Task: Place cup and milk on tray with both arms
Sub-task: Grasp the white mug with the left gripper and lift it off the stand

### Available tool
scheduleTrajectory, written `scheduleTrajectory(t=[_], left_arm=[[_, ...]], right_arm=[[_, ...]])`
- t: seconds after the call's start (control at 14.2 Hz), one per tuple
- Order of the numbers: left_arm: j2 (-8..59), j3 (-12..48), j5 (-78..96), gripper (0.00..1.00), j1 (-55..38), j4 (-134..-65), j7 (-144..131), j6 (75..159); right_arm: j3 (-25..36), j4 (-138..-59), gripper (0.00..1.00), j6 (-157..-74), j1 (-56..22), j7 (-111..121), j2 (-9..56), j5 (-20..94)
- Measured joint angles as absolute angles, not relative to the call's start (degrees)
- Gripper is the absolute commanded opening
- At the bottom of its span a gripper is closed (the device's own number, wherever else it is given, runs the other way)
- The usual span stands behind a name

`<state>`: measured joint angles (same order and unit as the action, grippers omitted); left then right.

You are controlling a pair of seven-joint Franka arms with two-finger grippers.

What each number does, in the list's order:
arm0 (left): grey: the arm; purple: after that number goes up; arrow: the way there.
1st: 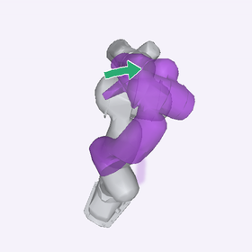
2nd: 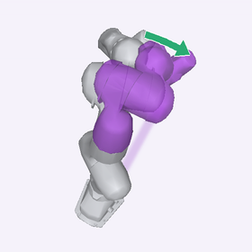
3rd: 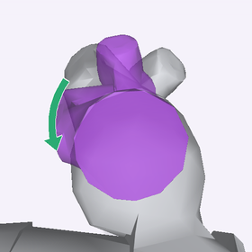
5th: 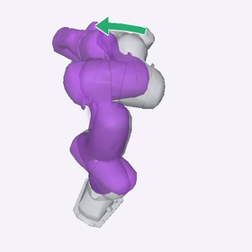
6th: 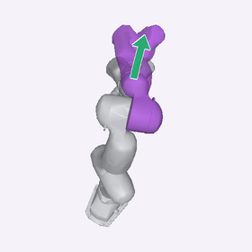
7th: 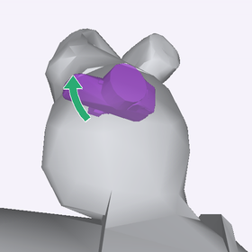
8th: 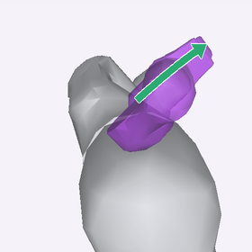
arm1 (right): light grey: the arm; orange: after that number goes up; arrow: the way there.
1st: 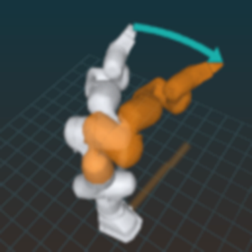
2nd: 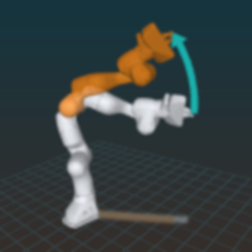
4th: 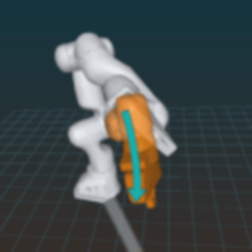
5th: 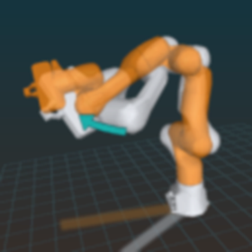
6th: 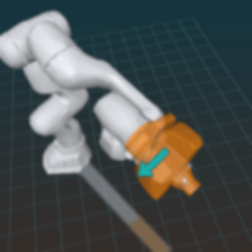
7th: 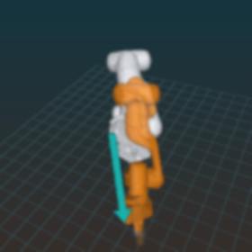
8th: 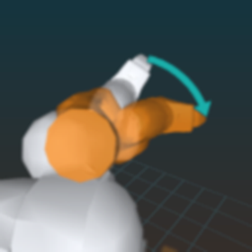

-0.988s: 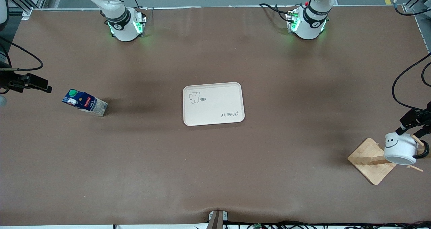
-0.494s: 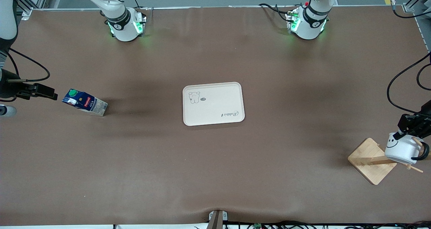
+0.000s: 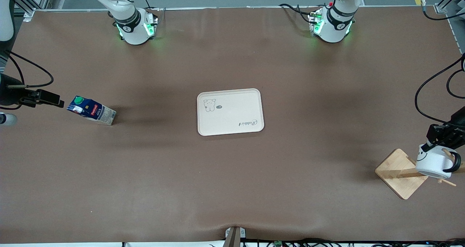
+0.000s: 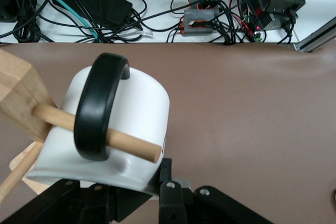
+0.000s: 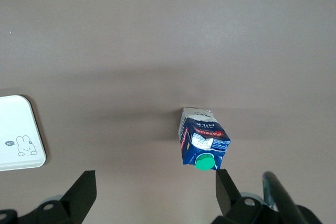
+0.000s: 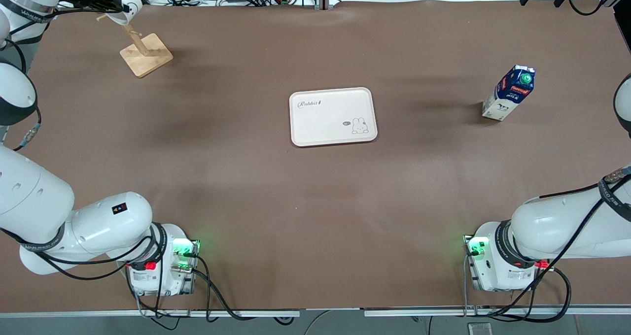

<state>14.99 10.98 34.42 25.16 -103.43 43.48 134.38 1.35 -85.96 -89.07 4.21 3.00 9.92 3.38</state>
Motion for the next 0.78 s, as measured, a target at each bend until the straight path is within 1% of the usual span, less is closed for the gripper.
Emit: scheduleTrajectory(t=[0.35, 0.56, 0.78], left_arm=[[13.93, 12.46, 32.6, 0.0, 25.2, -103.41, 35.21, 133.51], [12.31, 13.73, 30.3, 0.0, 25.2, -103.43, 29.7, 130.77], [10.64, 17.46, 27.43, 0.0, 24.52, -103.05, 22.92, 130.48]], right_arm=[[1.35, -85.96, 1.0, -86.65, 4.25, 3.01, 9.93, 3.45], [1.35, -85.96, 1.0, -86.49, 4.25, 3.01, 10.17, 3.47], [1.36, -86.1, 1.0, -86.44, 4.33, 3.01, 10.7, 3.48]])
